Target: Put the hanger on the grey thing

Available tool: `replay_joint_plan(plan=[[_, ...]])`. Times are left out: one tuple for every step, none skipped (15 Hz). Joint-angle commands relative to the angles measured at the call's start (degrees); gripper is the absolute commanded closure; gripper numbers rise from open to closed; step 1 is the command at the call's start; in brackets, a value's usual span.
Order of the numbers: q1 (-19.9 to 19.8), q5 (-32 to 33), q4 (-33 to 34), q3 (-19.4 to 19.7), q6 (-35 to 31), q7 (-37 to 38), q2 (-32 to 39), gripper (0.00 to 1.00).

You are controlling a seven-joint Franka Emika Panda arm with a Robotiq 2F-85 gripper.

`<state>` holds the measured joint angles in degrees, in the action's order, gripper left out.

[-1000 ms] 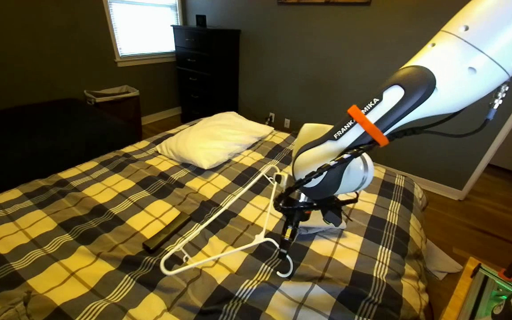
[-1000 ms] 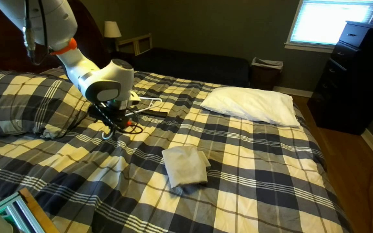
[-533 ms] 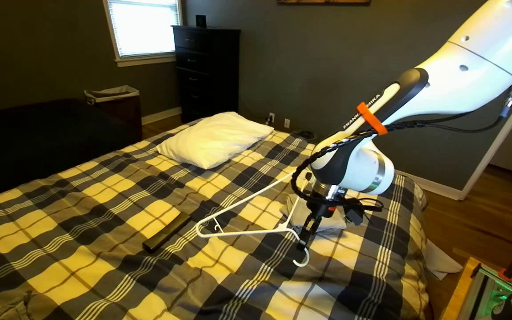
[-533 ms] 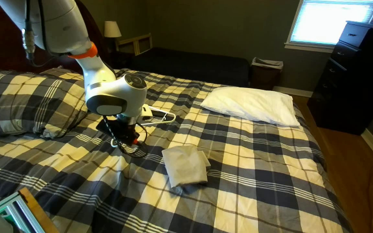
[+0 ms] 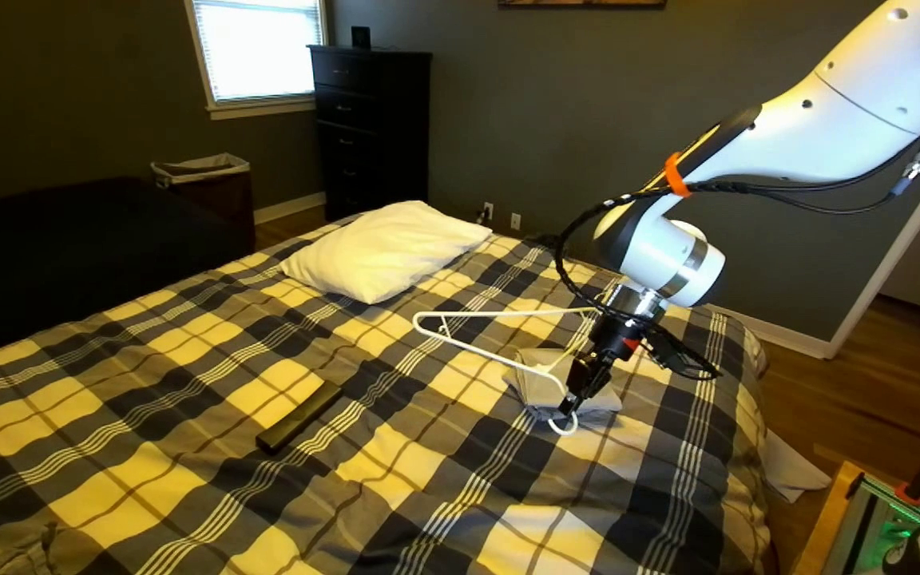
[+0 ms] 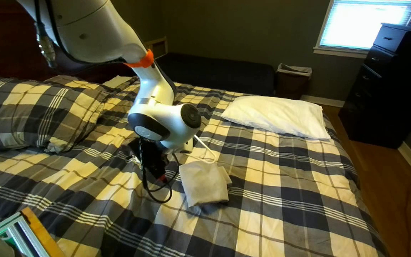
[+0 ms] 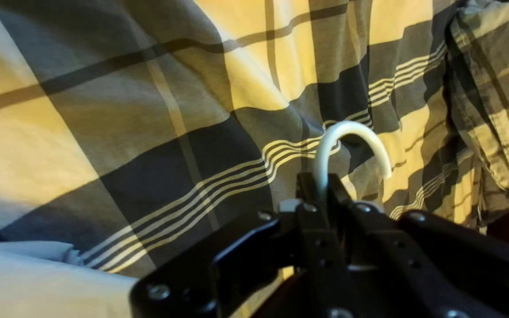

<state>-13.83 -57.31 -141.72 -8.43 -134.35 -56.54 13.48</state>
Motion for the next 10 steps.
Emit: replay_joint_plan(plan=[[0.61, 1.85, 1.05, 8.09, 6.46, 5.64, 1.97, 0.98], [0.45, 2.61, 1.17, 9.85, 7.98, 7.07, 2.17, 0.98], [0.36, 3.40, 1.24, 11.44, 9.07, 8.82, 2.47, 0.98], [1.07, 3.69, 0.47, 12.90, 5.54, 11.83, 2.33, 0.98], [1.19, 2.01, 0.31, 11.97, 7.01, 6.93, 1.66, 0.98], [1.02, 2.22, 0.28, 12.64, 6.88, 7.20, 1.79, 0.92], [0.99, 2.30, 0.32, 12.81, 6.92, 7.02, 1.77, 0.92], [1.12, 2.23, 0.32, 12.75, 6.87, 6.96, 1.78, 0.98], [1.32, 3.14, 2.18, 12.98, 8.04, 9.37, 3.64, 0.98], [0.97, 3.61, 4.26, 13.35, 9.81, 11.22, 6.15, 0.98]])
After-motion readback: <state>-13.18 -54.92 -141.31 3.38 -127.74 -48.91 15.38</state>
